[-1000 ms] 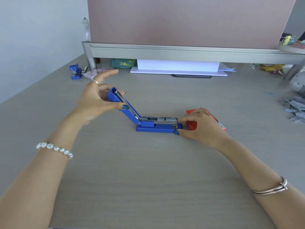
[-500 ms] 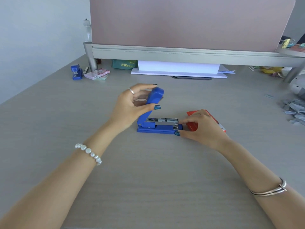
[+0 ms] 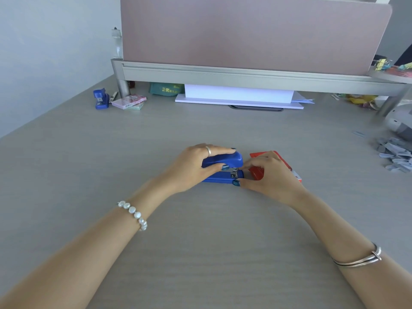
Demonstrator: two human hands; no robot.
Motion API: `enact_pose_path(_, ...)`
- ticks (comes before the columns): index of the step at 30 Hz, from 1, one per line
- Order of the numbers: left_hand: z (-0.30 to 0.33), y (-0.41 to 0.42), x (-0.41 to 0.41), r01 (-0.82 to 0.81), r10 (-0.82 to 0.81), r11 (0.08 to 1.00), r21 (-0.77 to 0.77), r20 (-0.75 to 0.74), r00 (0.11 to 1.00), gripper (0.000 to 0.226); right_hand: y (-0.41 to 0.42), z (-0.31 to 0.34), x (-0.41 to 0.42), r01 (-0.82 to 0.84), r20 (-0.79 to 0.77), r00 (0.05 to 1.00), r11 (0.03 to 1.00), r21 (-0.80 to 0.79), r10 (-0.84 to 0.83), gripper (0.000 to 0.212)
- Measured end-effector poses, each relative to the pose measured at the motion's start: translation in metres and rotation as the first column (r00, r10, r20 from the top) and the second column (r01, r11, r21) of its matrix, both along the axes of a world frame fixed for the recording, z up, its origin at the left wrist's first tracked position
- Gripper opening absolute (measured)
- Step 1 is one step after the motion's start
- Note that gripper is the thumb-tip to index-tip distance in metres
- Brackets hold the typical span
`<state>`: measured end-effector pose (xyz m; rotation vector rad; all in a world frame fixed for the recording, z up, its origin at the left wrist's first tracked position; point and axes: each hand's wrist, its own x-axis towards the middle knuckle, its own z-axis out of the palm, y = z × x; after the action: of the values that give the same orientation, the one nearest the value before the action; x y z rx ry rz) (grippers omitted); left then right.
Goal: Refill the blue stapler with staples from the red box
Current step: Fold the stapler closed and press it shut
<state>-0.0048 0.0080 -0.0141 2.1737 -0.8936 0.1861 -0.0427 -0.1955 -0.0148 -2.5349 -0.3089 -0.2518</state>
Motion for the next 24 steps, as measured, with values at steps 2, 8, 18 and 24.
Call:
enact_pose_path(2,-0.0005,0.0005,0.0009,-0.002,0.002,1.0,0.005,0.024,1.0,0.039,0.0002,-0.0003,-0.0002,0.004,-0.003,1.0,1.0,0.002,-0.004,0.021)
enact_pose_path(8,0.0002,0.0006,0.0011,-0.011,0.011,1.0,-0.001,0.006,1.0,0.037,0.0001,-0.0011,-0.0002,0.008,0.002,1.0,1.0,0.001,-0.008,0.02)
enact_pose_path(18,-0.0036,-0.0024,0.0019,-0.029,0.014,0.982,0.184,0.084,0.996,0.035,0.0008,-0.0011,-0.0006,-0.01,0.022,1.0,1.0,0.017,0.009,0.019)
enact_pose_path(24,-0.0049,-0.0031,0.0027,-0.027,0.011,0.983,0.18,0.091,0.996,0.036,0.0005,-0.0022,0.0004,-0.008,0.024,1.0,1.0,0.016,0.008,0.023)
